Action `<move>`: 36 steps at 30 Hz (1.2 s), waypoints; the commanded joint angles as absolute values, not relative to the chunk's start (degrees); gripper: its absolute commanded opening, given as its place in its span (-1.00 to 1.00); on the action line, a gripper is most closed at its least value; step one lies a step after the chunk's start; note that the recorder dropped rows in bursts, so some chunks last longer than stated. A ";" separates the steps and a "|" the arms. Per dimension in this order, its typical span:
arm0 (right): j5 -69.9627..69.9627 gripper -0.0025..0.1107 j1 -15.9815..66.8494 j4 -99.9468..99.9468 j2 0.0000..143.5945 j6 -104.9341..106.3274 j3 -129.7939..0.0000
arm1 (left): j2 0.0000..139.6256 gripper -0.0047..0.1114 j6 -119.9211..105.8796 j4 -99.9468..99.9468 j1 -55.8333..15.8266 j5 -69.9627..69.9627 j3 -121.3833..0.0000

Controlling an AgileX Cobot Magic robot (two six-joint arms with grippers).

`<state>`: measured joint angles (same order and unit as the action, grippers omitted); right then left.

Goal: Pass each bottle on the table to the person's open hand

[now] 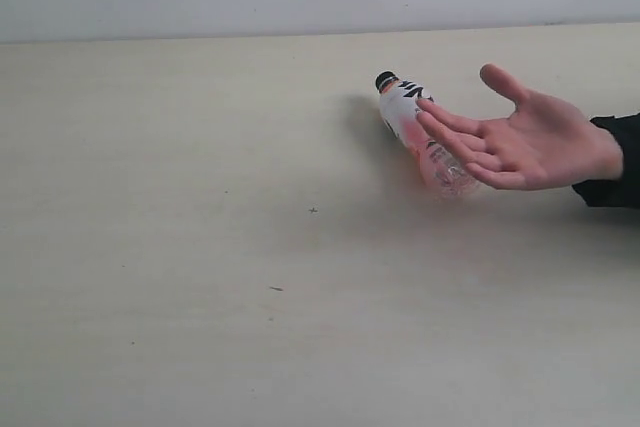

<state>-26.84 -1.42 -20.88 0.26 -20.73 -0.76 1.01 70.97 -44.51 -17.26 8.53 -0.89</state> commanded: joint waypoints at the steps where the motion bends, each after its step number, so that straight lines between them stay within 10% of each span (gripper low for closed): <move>1: -39.10 -0.96 -1.34 -24.76 5.46 -13.18 -7.42 | 0.62 -0.92 70.67 -44.71 -17.09 7.97 -0.73; 17: 8.09 -0.96 -1.34 1.86 52.59 -1.01 -49.50 | 0.62 -0.92 70.67 -44.71 -17.09 7.97 -0.73; 28: 53.60 -0.96 -1.34 -16.04 79.05 20.51 -79.34 | 0.62 -0.92 70.67 -44.71 -17.09 7.97 -0.73; 36: 56.41 -0.87 12.64 -20.17 94.66 27.63 -86.34 | 0.62 -0.92 70.67 -44.71 -17.09 7.97 -0.73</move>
<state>56.78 9.99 -19.87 91.55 26.43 -84.46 1.01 70.97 -44.51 -17.26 8.53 -0.89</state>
